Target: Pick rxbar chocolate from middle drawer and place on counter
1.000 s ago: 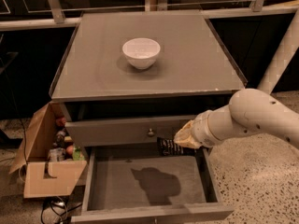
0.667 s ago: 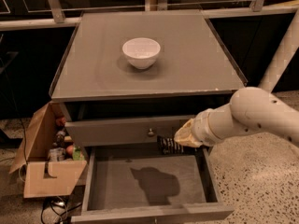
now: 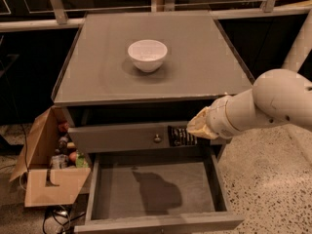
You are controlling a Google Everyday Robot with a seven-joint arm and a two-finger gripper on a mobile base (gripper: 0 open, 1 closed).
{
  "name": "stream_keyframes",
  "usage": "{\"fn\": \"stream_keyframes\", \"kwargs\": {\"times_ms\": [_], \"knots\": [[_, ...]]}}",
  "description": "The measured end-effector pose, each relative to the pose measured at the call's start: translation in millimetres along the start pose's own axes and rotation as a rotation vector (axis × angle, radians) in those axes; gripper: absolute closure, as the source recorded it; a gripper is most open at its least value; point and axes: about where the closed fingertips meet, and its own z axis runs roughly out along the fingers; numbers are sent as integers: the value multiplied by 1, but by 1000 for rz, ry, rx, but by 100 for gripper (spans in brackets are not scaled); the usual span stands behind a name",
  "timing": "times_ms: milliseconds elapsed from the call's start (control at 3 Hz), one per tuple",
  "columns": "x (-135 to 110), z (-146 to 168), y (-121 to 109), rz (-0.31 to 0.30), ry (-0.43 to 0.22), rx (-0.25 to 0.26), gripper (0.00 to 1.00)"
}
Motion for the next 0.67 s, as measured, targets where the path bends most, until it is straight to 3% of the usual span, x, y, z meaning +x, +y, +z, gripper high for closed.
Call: {"fn": "stream_keyframes", "kwargs": {"times_ms": [333, 667], "knots": [[0, 0, 0, -1, 0, -1, 100], [-15, -24, -21, -17, -8, 58, 100]]}}
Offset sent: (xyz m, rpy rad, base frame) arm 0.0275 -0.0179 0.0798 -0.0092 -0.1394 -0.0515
